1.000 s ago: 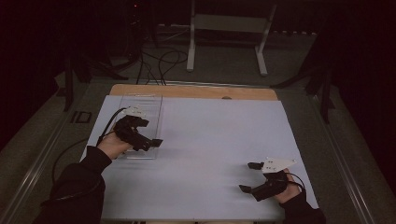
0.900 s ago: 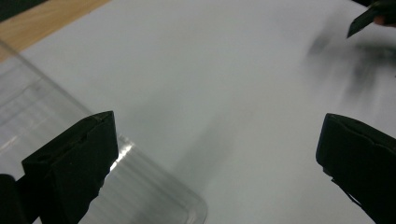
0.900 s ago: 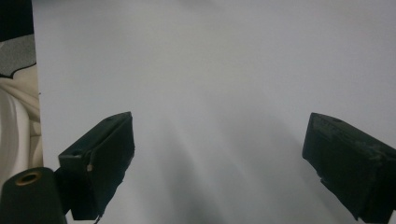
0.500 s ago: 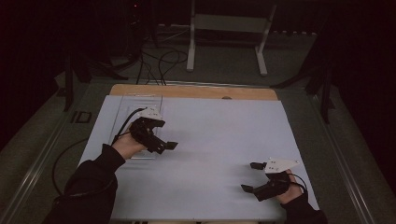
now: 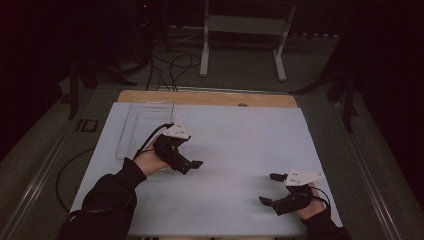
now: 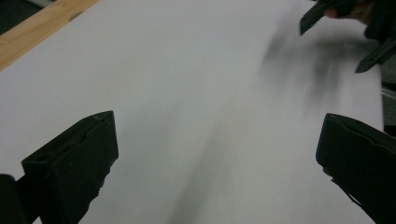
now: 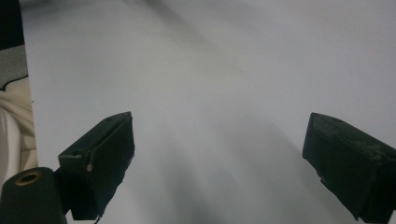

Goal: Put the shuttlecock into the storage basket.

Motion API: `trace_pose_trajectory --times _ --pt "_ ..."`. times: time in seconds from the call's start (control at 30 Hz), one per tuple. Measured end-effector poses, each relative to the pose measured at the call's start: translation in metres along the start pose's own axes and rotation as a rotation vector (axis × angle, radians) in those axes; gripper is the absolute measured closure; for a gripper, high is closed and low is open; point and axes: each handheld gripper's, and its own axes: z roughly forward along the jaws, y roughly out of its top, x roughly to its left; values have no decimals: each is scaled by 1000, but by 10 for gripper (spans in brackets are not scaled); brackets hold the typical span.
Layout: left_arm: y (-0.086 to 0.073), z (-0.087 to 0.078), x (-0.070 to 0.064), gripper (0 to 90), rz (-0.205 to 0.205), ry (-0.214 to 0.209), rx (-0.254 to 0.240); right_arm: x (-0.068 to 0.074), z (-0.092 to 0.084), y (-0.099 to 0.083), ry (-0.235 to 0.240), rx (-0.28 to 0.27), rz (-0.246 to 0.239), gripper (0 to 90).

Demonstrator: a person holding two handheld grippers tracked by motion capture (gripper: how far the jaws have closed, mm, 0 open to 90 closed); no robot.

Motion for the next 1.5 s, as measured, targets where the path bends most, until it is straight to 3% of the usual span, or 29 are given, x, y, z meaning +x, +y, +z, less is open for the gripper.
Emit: trace_pose_trajectory --times 0.2,0.6,0.97,1.13,1.27,1.5 --pt "-3 7 -7 0 15 -14 8 1 1 1 3 2 -1 90" --pt "-20 21 -26 0 61 -83 21 2 3 3 18 3 -8 90" --pt "-47 21 -33 0 23 -112 39 3 2 3 20 -10 -13 90" --pt "-60 20 -35 0 28 -128 67 3 2 3 26 -8 -13 90" --pt "-69 18 -34 0 4 -128 56 3 3 3 30 -6 -13 90" --pt "-82 14 -34 0 7 -108 96 3 4 2 38 -6 -3 90"
